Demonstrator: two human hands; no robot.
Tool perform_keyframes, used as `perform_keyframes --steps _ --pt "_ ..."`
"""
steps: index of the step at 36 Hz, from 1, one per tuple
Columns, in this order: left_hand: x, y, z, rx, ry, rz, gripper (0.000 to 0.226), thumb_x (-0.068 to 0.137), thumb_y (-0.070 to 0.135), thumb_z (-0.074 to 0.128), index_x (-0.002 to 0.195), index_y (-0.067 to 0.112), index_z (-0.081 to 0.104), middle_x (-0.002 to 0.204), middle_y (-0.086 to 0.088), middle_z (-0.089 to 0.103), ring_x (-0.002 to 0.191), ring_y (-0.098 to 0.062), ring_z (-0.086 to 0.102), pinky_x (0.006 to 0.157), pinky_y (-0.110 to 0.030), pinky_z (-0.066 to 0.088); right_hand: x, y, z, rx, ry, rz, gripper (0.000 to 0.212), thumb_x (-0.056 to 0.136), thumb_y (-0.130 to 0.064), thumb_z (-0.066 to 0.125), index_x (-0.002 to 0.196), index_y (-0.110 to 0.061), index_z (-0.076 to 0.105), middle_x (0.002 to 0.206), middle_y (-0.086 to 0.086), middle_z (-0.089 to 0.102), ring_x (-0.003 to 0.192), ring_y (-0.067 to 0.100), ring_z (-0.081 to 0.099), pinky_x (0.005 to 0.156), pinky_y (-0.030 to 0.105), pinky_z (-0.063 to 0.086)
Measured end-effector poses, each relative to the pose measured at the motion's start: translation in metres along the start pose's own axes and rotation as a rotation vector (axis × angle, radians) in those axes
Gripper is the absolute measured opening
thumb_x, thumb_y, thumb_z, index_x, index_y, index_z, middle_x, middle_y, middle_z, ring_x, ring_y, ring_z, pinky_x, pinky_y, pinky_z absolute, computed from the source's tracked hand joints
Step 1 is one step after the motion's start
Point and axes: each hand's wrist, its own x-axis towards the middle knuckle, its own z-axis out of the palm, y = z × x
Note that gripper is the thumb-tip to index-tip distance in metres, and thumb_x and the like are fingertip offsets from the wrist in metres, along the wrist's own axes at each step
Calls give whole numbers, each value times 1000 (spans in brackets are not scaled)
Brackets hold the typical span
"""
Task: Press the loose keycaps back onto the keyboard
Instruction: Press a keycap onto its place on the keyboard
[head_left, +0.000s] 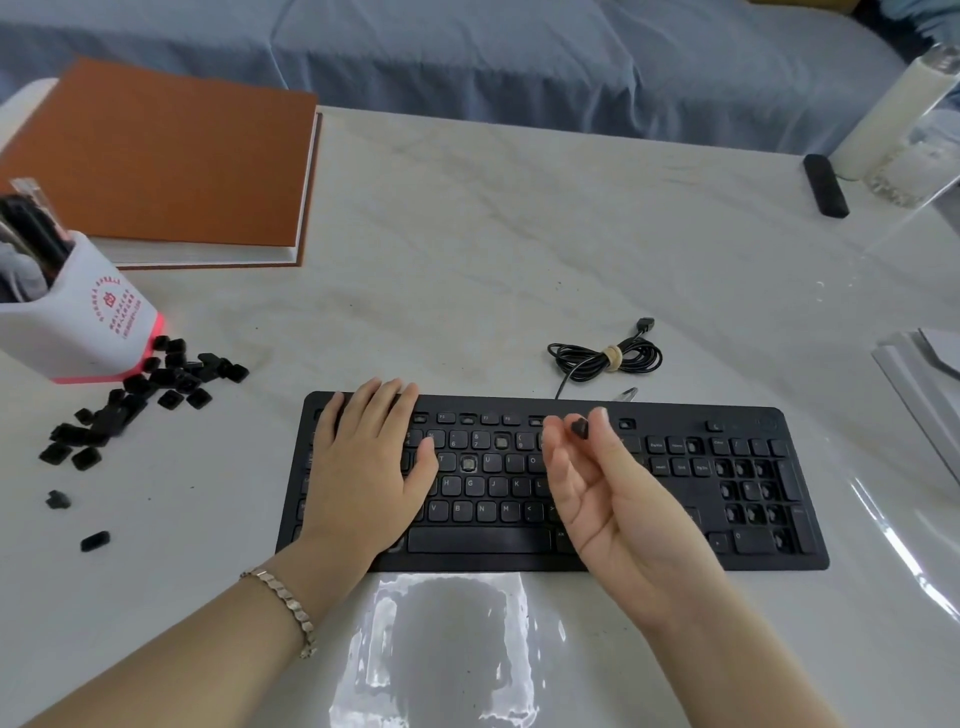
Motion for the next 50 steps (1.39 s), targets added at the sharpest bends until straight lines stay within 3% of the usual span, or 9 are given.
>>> perform_keyframes --steps 6,11,15,18,21,26,39,46,50 --pt "0 0 0 1 -27 -8 52 88 35 36 121 4 61 123 -10 62 120 -29 52 106 -45 28 -1 0 1 -21 32 -6 19 64 -10 61 48 -3 67 61 10 65 61 13 69 52 15 54" --pt "-1 -1 0 -4 -18 -6 52 87 35 36 121 4 61 123 -10 62 120 -29 52 106 -45 27 0 2 -4 -81 22 -31 12 65 -12 61 67 -1 65 71 9 67 65 12 68 57 17 55" --pt "-1 -1 0 0 -14 -6 51 87 34 36 121 4 61 122 -10 62 120 -29 52 106 -46 28 -2 2 -3 -99 9 -57 21 65 -19 60 53 -7 70 70 9 67 65 12 68 55 15 54" --pt "0 0 0 -4 -10 -3 51 87 34 37 121 4 61 122 -10 62 119 -29 53 106 -45 28 -2 2 -3 -79 18 -48 22 65 -19 60 55 -3 71 73 13 68 68 16 69 54 16 53" --pt "-1 -1 1 -5 -1 1 51 87 34 37 120 4 61 122 -10 62 119 -29 53 106 -46 29 -2 0 -5 -75 4 -10 16 66 -9 61 67 3 71 82 18 69 74 20 71 55 18 55" --pt "1 -1 2 -4 -11 -1 51 87 35 37 121 5 61 123 -9 62 120 -29 52 106 -46 29 -4 0 -8 -135 -9 -11 23 74 5 55 95 4 63 91 17 71 80 20 71 64 18 56" --pt "0 -2 2 -4 -1 3 51 87 35 37 121 5 60 123 -9 62 120 -29 51 105 -46 29 -6 3 -13 -303 -21 -81 27 65 -4 60 91 -3 68 82 10 72 73 15 70 63 20 56" --pt "0 -1 3 -22 -1 -16 52 86 35 36 123 5 60 124 -8 61 122 -23 43 107 -43 23 -1 9 -24 -558 29 -152 19 87 3 54 90 -9 69 67 2 69 76 15 70 69 19 56" --pt "0 -1 3 -18 -7 -20 53 86 35 36 122 4 60 123 -9 61 122 -21 39 107 -41 20 4 9 -33 -670 63 -134 21 88 2 55 91 -14 69 74 3 73 76 11 70 73 14 54"
